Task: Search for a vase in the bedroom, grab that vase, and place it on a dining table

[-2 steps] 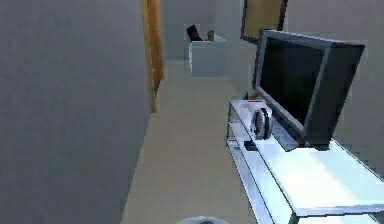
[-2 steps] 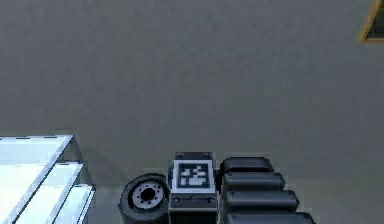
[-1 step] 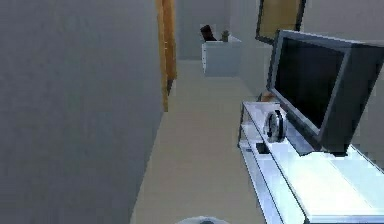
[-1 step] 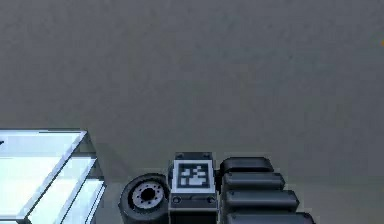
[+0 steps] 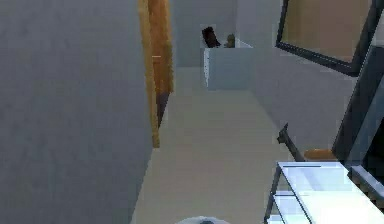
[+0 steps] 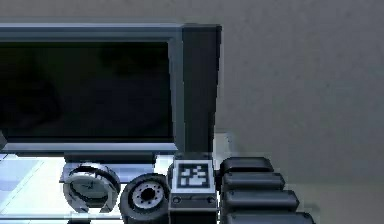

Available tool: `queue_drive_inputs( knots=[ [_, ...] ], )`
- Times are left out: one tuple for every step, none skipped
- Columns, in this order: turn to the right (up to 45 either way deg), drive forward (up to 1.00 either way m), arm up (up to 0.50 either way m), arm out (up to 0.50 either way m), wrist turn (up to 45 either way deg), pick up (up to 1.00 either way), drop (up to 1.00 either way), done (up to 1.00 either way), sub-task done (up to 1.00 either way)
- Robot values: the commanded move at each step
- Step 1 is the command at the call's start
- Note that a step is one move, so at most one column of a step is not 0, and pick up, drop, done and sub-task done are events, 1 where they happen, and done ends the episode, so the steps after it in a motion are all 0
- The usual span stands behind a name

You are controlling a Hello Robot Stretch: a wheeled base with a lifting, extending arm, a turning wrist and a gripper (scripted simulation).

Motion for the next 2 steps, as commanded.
queue_drive_inputs(
  knots=[
    [0.0, 1.0, 0.0, 0.0, 0.0, 0.0, 0.0, 0.0, 0.0],
    [0.0, 1.0, 0.0, 0.0, 0.0, 0.0, 0.0, 0.0, 0.0]
  ],
)
